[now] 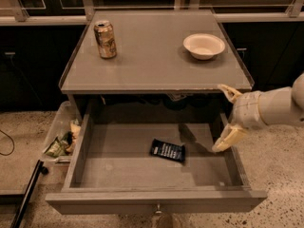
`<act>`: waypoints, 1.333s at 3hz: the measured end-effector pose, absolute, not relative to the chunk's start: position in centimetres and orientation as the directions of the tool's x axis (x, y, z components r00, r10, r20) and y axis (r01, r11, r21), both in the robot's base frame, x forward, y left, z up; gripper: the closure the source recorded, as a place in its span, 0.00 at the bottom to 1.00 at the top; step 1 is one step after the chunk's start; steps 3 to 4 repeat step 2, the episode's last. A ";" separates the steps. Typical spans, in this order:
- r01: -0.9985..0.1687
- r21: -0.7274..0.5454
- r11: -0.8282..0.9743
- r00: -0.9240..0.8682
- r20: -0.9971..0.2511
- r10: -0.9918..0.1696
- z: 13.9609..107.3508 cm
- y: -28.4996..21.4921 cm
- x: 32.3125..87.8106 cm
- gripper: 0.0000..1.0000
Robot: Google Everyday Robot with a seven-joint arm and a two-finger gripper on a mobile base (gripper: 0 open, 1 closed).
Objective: Place rxbar blueberry into top drawer
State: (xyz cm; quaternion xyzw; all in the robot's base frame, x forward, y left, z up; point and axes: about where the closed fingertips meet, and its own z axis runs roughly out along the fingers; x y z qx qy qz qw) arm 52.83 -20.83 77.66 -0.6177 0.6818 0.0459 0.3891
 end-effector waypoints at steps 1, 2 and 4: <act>-0.871 -0.461 0.171 0.121 -0.538 -0.834 82.2 -20.6 51.9 0.00; -0.872 -0.460 0.167 0.124 -0.537 -0.834 82.3 -20.5 51.8 0.00; -0.872 -0.460 0.167 0.124 -0.537 -0.834 82.3 -20.5 51.8 0.00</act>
Offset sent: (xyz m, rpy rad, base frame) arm -0.0072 0.0017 0.0372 -0.0465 -0.0308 0.0348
